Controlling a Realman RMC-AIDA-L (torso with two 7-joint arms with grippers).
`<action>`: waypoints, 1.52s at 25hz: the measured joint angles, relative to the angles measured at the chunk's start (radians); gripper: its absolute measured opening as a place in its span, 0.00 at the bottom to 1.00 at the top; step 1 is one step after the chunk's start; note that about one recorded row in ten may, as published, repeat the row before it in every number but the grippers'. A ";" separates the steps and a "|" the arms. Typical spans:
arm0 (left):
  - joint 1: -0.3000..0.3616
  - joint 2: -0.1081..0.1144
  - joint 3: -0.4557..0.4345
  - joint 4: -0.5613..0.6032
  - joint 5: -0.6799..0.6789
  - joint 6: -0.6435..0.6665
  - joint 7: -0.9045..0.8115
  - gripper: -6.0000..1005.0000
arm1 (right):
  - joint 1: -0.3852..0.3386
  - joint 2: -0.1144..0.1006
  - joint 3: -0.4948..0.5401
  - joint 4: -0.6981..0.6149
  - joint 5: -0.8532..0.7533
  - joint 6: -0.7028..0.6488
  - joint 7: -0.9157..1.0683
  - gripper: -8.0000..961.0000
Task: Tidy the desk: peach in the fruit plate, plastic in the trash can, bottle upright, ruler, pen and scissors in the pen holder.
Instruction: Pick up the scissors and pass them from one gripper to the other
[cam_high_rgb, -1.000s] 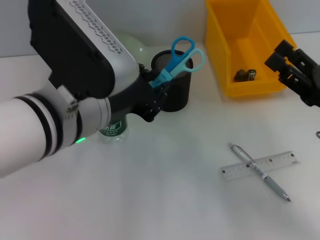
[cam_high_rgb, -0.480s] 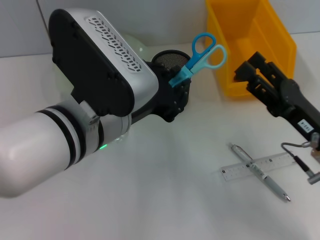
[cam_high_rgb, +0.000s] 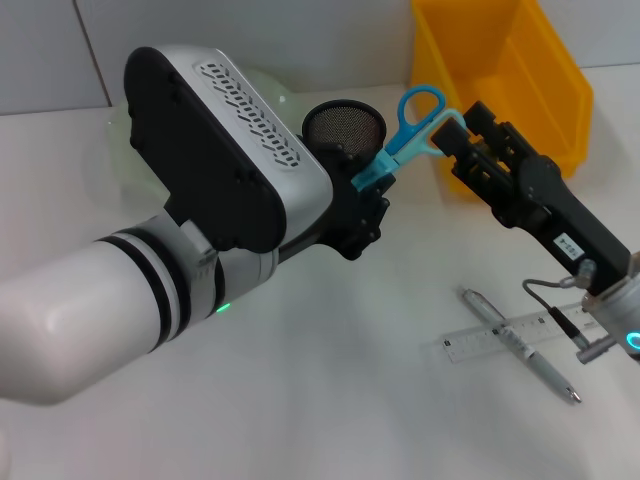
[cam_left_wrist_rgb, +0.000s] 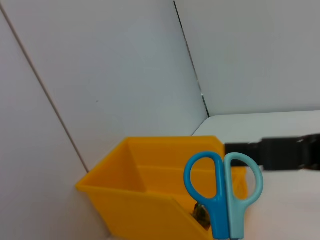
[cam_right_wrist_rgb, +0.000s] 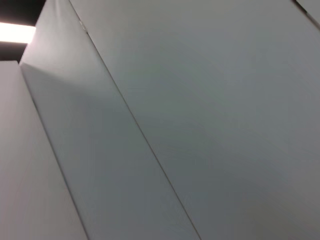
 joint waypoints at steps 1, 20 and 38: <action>0.000 0.000 0.000 0.000 0.000 0.000 0.000 0.22 | 0.000 0.000 0.000 0.000 0.000 0.000 0.000 0.81; -0.005 0.000 0.013 0.001 -0.001 -0.008 0.000 0.22 | 0.036 -0.001 -0.019 0.009 -0.008 0.043 0.036 0.61; -0.015 -0.002 0.030 -0.007 0.000 -0.008 0.002 0.22 | 0.031 -0.001 -0.019 0.007 -0.007 0.026 0.043 0.30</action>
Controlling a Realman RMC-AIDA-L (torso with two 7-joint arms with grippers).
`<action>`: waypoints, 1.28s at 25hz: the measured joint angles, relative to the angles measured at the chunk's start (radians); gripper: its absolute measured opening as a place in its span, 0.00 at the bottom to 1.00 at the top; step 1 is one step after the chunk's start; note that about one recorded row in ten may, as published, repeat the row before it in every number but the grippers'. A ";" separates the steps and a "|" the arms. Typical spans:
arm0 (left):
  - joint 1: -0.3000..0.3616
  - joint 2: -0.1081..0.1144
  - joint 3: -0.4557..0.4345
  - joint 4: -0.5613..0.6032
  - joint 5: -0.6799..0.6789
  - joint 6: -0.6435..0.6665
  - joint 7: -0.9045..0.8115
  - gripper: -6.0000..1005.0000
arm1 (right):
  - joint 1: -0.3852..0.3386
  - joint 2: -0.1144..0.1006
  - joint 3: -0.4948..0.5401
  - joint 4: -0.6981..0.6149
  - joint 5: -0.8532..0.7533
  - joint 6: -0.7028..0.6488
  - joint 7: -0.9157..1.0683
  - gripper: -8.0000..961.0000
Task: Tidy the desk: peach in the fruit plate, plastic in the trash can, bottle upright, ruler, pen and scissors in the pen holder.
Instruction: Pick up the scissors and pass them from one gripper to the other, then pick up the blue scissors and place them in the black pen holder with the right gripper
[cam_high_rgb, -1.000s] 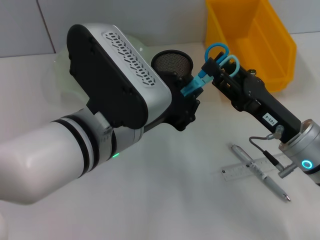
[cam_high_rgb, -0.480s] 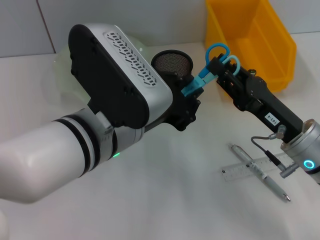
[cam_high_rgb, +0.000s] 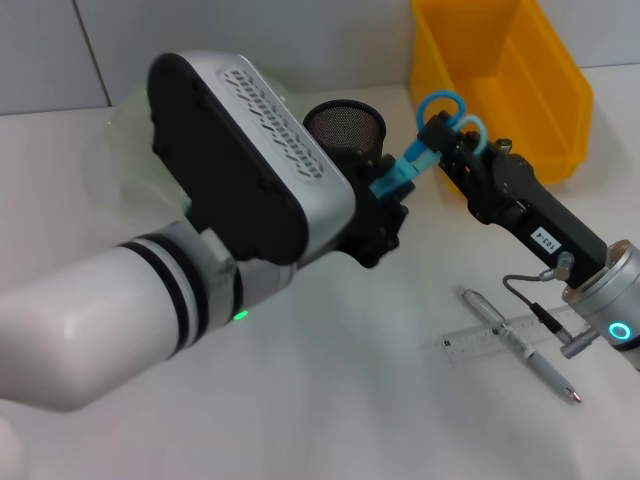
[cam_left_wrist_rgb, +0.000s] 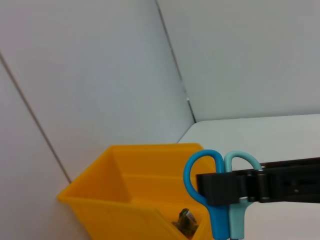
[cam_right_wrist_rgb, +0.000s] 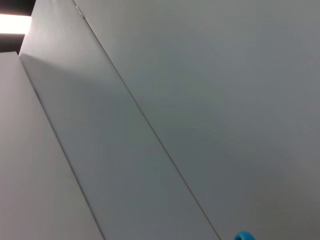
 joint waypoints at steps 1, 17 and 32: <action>-0.001 0.000 0.002 0.000 0.000 0.000 0.001 0.22 | 0.000 0.000 0.000 0.000 0.000 0.000 0.000 0.26; -0.016 0.000 0.004 -0.010 -0.010 -0.009 -0.003 0.57 | 0.000 -0.003 0.004 -0.020 0.003 0.018 0.006 0.09; 0.133 0.009 0.013 -0.019 -0.008 -0.288 0.118 0.80 | 0.055 -0.005 0.137 -0.220 0.008 0.097 0.000 0.09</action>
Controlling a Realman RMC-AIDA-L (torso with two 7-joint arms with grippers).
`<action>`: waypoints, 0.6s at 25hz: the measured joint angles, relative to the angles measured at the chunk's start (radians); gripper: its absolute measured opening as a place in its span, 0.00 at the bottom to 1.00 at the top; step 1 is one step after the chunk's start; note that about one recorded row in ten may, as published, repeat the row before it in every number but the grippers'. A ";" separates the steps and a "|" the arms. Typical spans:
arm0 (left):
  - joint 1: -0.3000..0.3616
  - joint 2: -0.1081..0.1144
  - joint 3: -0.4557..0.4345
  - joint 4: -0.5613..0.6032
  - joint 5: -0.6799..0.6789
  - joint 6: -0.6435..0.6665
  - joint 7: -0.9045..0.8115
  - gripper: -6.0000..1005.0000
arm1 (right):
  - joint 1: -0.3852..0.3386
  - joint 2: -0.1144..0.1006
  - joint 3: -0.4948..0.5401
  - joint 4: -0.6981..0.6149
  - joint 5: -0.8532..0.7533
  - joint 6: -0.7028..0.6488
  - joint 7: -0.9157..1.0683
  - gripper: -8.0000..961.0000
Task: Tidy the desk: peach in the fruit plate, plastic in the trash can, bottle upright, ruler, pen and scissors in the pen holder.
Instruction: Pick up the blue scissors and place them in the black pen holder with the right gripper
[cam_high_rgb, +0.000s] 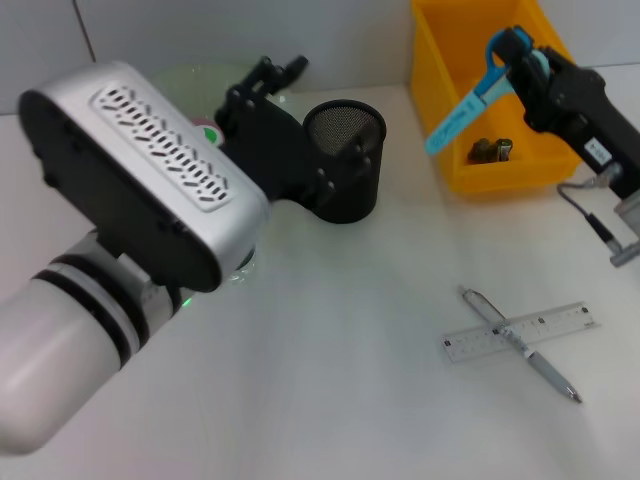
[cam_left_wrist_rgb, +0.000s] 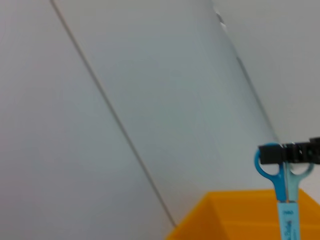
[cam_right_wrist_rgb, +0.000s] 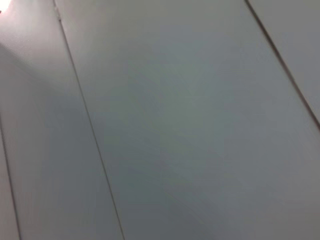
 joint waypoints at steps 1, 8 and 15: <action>0.042 0.002 0.015 -0.007 0.000 -0.117 0.040 0.80 | 0.009 0.000 -0.002 -0.008 0.000 0.004 0.001 0.09; 0.043 0.042 0.053 -0.015 -0.031 -0.177 -0.009 0.80 | 0.052 0.000 -0.024 -0.065 -0.005 0.022 0.006 0.09; -0.034 0.144 0.084 0.016 -0.215 -0.113 -0.050 0.80 | 0.077 0.000 -0.074 -0.144 -0.005 0.026 0.021 0.09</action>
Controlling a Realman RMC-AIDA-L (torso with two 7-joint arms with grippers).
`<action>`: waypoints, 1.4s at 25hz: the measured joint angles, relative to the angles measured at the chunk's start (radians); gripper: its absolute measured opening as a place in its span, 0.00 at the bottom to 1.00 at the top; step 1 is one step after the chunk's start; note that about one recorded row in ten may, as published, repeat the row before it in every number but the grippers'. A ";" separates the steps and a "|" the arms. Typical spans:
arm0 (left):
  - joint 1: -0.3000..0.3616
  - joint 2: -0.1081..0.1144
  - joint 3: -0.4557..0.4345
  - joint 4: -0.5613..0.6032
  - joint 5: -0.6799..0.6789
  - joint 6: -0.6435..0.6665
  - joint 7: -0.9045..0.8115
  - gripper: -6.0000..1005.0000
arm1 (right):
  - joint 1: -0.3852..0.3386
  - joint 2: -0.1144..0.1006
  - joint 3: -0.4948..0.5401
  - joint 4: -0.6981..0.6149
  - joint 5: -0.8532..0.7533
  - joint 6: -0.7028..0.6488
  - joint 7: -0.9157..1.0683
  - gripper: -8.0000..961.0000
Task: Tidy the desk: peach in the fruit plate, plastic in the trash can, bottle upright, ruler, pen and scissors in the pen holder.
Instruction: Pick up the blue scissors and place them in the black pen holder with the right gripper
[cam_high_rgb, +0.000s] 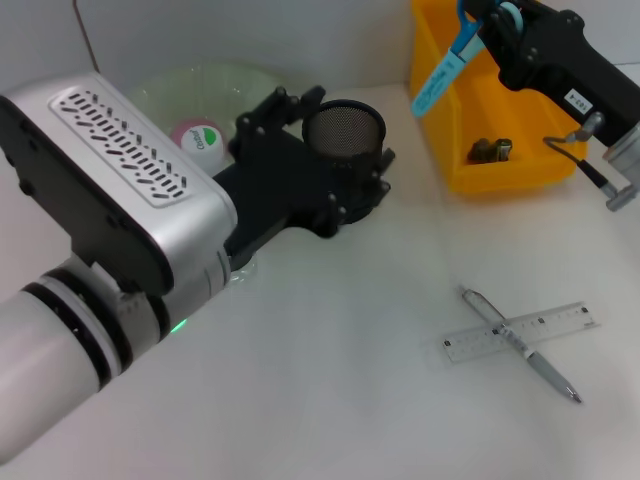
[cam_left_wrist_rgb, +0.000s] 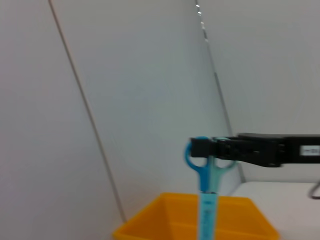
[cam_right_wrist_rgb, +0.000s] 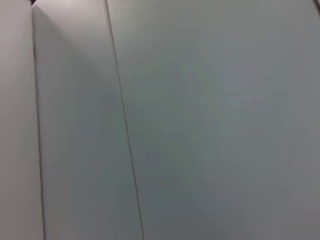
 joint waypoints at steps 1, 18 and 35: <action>0.000 0.000 0.000 0.000 0.000 0.000 0.000 0.80 | 0.002 0.000 -0.003 -0.009 0.000 0.002 0.005 0.09; 0.042 -0.151 -0.493 -0.163 -0.899 0.887 1.019 0.80 | 0.015 -0.001 -0.109 -0.098 0.000 0.109 0.058 0.09; -0.065 -0.149 -0.700 -0.791 -1.227 1.338 1.613 0.80 | 0.160 0.009 -0.297 -0.044 0.050 0.296 -0.054 0.09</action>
